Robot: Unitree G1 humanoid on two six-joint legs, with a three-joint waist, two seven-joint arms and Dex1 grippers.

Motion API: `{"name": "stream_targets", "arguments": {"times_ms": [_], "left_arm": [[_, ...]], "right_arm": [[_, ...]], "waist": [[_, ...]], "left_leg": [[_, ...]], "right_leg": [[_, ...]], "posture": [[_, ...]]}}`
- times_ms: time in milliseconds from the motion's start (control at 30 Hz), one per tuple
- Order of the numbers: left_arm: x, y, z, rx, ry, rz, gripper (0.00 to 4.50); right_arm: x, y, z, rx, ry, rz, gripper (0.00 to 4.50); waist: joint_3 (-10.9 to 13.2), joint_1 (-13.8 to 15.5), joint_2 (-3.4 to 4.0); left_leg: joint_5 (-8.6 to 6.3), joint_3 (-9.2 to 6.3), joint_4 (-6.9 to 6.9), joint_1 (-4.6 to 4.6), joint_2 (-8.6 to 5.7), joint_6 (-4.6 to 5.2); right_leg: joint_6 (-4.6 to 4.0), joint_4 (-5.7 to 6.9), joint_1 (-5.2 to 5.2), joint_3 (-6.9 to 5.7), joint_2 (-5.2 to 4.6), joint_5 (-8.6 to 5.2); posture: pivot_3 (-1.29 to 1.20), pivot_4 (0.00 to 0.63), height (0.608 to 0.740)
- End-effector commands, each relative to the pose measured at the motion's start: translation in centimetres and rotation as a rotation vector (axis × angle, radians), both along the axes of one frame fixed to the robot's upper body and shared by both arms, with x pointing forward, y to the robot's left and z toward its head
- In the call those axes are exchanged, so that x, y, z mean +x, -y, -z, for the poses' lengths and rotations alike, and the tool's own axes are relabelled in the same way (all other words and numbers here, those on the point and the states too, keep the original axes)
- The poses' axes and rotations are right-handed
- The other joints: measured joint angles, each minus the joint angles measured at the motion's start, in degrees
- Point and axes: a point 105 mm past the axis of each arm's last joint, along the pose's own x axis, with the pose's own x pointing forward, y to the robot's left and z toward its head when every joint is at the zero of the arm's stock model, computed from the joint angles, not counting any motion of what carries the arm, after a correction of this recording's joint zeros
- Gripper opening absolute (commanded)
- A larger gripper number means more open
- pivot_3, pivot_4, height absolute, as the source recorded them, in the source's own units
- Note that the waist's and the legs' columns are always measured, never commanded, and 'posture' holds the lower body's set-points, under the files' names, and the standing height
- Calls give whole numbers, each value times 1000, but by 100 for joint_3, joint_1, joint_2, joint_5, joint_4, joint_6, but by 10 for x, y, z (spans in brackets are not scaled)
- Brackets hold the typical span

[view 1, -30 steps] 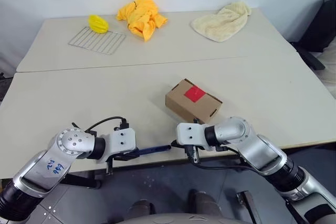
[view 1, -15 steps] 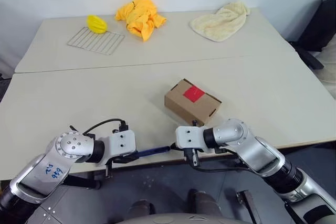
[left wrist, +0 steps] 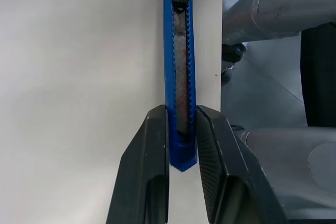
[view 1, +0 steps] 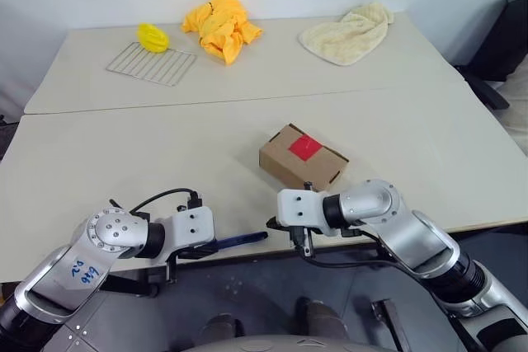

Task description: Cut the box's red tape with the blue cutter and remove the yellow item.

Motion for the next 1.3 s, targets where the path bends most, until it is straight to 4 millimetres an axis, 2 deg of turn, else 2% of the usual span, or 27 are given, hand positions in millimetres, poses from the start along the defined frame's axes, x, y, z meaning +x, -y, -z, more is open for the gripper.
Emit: {"name": "stream_targets", "arguments": {"times_ms": [33,267,767,1300], "left_arm": [[-11,-1,18,25,-97,-7,433],[-13,-1,19,27,-100,-9,433],[-12,-1,17,25,-96,-12,433],[-8,1,17,20,-91,-12,433]], "right_arm": [[-3,-8,1,20,2,-37,0],[-3,-19,5,32,2,-76,0],[-1,-21,23,-1,10,-98,0],[-2,-57,26,61,2,-143,0]], "waist": [[0,-1,0],[0,-1,0],[-1,-2,1],[-2,-7,3]], "left_leg": [[0,0,0,1,0,0],[0,0,1,1,0,0],[0,0,1,5,0,0],[1,2,3,14,0,-1]], "right_leg": [[0,0,0,0,0,0],[0,2,0,0,0,0],[0,8,1,1,0,0],[-6,26,1,4,0,-3]], "posture": [[0,150,740],[0,150,740],[0,150,740],[0,150,740]]}}
